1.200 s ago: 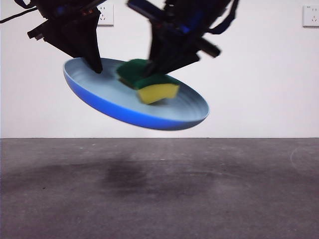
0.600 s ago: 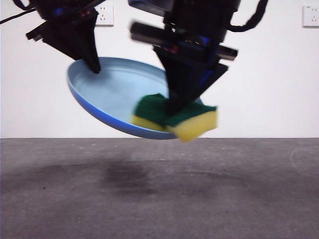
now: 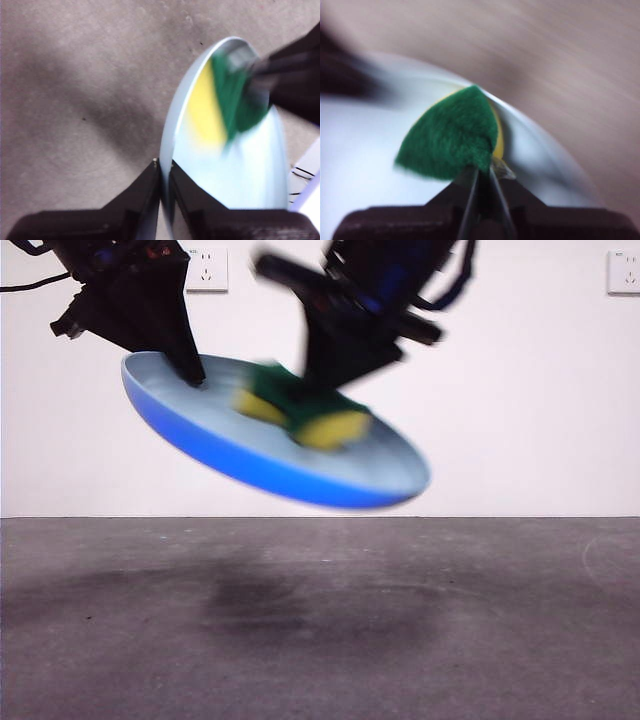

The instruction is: Pick up the plate,pick up the cloth,clean the plate with the cloth

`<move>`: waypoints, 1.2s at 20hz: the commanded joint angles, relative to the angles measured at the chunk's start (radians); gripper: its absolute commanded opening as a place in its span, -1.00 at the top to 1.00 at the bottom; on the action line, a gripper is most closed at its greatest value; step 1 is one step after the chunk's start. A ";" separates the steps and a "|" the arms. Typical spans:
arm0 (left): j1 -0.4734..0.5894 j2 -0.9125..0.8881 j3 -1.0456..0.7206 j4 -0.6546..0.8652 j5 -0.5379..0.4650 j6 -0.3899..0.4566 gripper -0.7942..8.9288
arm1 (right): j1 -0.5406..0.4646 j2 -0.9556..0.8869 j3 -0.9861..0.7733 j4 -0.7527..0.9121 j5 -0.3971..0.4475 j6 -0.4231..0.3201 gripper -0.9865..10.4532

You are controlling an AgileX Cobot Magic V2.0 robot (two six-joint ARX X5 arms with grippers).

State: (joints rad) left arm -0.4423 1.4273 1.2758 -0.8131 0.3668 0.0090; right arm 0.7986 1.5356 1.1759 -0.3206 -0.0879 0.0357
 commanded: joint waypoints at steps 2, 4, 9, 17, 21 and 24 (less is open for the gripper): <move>-0.019 -0.004 0.004 0.134 0.043 -0.042 0.85 | 0.062 0.021 -0.011 0.002 -0.161 0.042 0.86; -0.020 -0.004 0.004 0.175 -0.002 -0.064 0.85 | 0.093 0.021 -0.011 -0.061 -0.174 0.041 0.86; -0.003 -0.004 0.004 0.164 -0.054 -0.066 0.85 | 0.094 0.021 -0.011 -0.354 0.114 -0.031 0.86; -0.003 -0.004 0.004 -0.006 0.009 0.023 0.85 | 0.021 0.020 -0.011 -0.121 0.407 -0.028 0.86; -0.003 -0.004 0.004 0.004 0.021 0.022 0.85 | 0.022 0.020 -0.010 0.062 0.143 -0.021 0.86; -0.002 -0.004 0.004 0.026 -0.080 0.023 0.85 | 0.030 0.004 -0.008 0.082 0.061 0.061 0.86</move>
State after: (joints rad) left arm -0.4339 1.4269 1.2755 -0.8085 0.2722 0.0086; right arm 0.8238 1.5349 1.1759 -0.2432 -0.0097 0.0429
